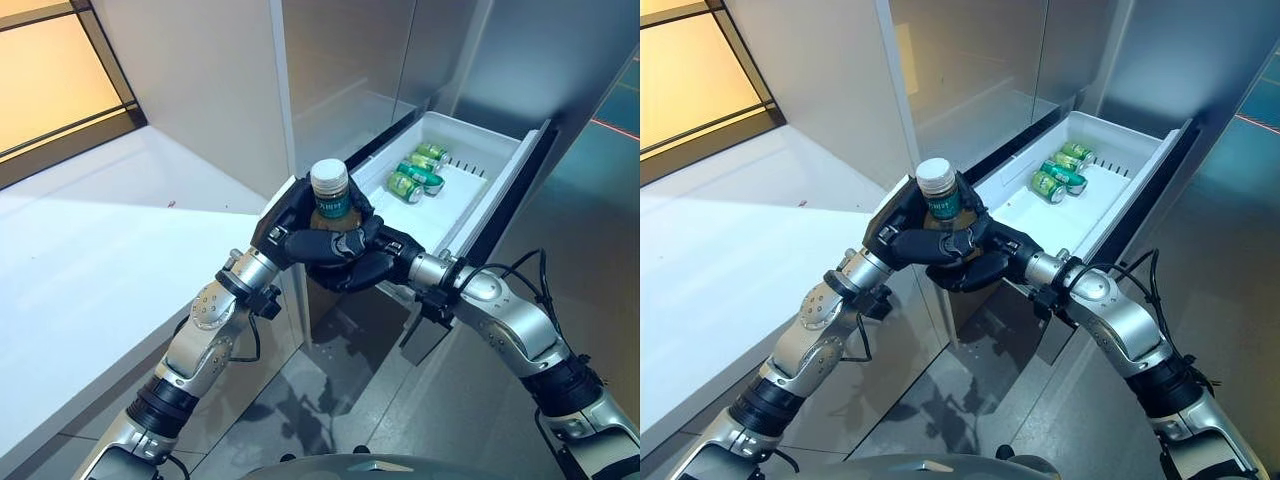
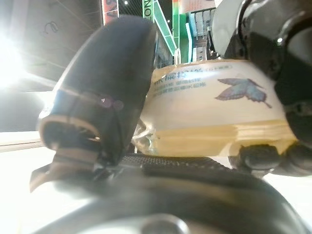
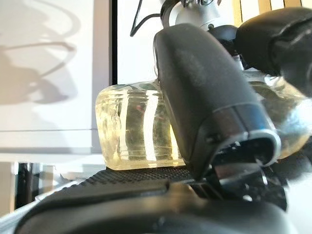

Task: Put drinks into fridge and close the fridge

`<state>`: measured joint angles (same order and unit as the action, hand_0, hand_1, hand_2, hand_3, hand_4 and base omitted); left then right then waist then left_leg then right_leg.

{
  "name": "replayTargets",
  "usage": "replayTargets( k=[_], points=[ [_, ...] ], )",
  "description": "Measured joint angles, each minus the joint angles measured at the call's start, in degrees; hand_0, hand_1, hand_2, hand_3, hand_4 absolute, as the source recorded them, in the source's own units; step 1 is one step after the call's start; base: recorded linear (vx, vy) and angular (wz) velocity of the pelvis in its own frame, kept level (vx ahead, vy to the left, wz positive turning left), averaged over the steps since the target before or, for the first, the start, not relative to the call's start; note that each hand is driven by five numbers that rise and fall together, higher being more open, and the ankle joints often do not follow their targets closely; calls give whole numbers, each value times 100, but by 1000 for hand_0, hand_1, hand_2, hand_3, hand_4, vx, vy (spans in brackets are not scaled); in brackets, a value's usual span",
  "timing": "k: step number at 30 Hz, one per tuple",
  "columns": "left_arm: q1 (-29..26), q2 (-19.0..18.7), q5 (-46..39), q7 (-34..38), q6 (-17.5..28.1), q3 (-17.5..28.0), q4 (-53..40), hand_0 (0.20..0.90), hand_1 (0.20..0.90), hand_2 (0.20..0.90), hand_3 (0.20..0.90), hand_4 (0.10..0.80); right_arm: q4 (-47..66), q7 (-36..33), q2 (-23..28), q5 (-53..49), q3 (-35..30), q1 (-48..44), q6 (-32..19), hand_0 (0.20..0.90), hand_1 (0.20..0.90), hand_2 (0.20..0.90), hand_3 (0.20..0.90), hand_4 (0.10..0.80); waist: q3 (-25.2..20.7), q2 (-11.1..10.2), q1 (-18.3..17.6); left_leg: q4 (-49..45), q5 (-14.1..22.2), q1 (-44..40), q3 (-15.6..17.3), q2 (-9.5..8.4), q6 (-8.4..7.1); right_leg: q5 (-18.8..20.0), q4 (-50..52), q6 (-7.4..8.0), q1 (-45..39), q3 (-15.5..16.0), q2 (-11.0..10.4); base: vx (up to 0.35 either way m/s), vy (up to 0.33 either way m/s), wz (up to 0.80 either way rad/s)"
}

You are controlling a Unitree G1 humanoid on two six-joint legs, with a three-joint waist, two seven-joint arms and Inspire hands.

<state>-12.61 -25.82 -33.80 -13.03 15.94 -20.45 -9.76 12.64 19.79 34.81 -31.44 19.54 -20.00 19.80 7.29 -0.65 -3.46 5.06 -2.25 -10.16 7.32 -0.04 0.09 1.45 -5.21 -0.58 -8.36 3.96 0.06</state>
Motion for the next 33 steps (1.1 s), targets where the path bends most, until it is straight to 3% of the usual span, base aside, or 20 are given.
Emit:
replayTargets(
  k=[8, 19, 24, 29, 33],
  points=[
    [-517, 36, 456, 512, 545, 114, -1, 900, 900, 900, 900, 800, -102, -956, 127, 235, -18, -759, -255, 300, 300, 300, 200, 100, 50, -84, 17, 0, 0, 2, -5, -5, 0, 5, 0, 3, -5, 1, -3, 0, 0, 0],
    [-661, 15, 561, 617, 813, 269, -107, 900, 900, 900, 900, 800, -2124, -2108, 945, 132, -765, -1205, -371, 300, 300, 300, 200, 100, 73, -123, 165, 1, -1, 63, -131, -13, 2, 3, -1, 6, 3, 113, -15, -6, 11, 5],
    [-661, 34, 111, 581, 748, 273, -106, 900, 900, 900, 900, 800, -2826, -2355, 1348, 716, -821, -1205, -471, 300, 300, 300, 200, 100, 78, -119, 143, 1, -1, 84, -147, -8, 2, 2, -1, 7, 17, 128, -11, -1, 2, 1],
    [-622, 185, -1046, 131, -4, 277, -102, 900, 900, 900, 900, 800, -3148, -2429, 1638, 1295, -821, -1205, -704, 300, 300, 300, 200, 100, 120, -88, 112, 2, -1, 88, -181, -9, 2, -2, -3, 11, 9, 156, -15, 40, 7, 3],
    [-158, 389, -2286, -619, -1361, 210, 19, 900, 900, 900, 900, 800, -3506, -2435, 1768, 1289, -818, -1292, -923, 300, 300, 300, 200, 100, 150, -67, 181, 2, -1, 88, -218, -7, 2, -3, -3, 11, -4, 197, -14, 57, 7, 3]
  ],
)
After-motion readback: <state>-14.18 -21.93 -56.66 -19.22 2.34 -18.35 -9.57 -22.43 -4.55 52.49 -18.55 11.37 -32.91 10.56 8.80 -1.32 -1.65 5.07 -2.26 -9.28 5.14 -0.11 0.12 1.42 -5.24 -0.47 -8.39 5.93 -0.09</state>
